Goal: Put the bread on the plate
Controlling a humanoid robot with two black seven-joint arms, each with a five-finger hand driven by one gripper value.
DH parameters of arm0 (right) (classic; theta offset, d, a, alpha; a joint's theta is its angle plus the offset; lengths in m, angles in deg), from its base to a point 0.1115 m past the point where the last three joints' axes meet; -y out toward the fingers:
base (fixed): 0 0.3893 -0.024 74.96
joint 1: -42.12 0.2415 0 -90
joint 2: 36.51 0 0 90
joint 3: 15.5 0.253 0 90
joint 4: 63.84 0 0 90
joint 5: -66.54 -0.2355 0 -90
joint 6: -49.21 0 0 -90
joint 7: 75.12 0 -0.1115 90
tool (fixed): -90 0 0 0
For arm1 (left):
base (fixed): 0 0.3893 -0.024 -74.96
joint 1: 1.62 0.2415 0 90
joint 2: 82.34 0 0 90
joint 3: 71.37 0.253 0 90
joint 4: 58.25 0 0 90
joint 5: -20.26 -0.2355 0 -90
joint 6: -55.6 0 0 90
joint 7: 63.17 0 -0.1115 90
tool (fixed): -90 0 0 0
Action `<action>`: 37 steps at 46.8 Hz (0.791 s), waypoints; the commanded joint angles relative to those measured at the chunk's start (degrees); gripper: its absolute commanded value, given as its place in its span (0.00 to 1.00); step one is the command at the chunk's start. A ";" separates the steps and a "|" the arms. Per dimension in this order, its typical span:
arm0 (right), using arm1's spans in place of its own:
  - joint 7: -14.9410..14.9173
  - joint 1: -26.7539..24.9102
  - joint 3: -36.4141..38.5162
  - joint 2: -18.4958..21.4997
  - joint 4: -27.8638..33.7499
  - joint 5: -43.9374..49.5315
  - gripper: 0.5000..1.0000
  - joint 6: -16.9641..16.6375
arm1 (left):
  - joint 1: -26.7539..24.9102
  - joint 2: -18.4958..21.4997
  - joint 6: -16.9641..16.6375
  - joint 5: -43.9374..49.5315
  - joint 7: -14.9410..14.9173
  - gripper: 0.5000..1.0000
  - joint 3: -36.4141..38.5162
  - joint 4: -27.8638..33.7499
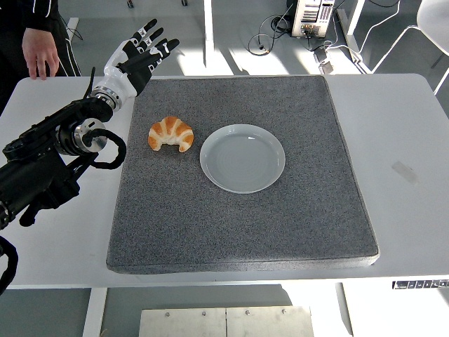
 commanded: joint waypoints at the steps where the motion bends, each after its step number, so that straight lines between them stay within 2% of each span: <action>1: 0.00 -0.02 0.00 0.00 -0.05 -0.06 1.00 0.00 | -1.27 1.51 -4.04 -3.28 0.02 0.96 5.64 3.00; 7: 0.00 -0.02 0.00 0.00 0.04 0.02 1.00 0.00 | -2.51 4.14 -10.99 -8.30 -0.16 0.96 9.26 10.65; 12: 0.00 -0.02 0.00 0.00 0.04 -0.06 1.00 0.00 | -2.68 9.59 -12.48 -10.67 -0.16 0.97 10.40 20.75; 16: 0.00 -0.02 0.00 0.00 -0.05 0.02 1.00 0.00 | -4.08 13.90 -13.37 -13.83 -0.25 0.97 15.48 25.77; 21: 0.00 -0.02 0.00 0.00 0.04 0.02 1.00 0.00 | -8.56 17.86 -13.37 -18.49 -0.16 0.97 24.62 26.57; 28: 0.00 -0.02 0.00 0.00 -0.05 0.02 1.00 0.00 | -12.96 22.08 -12.23 -20.08 -0.69 0.97 30.70 27.97; 37: 0.00 0.07 0.00 0.00 0.04 0.02 1.00 0.00 | -17.54 22.43 -11.70 -30.27 -0.25 0.96 37.65 26.75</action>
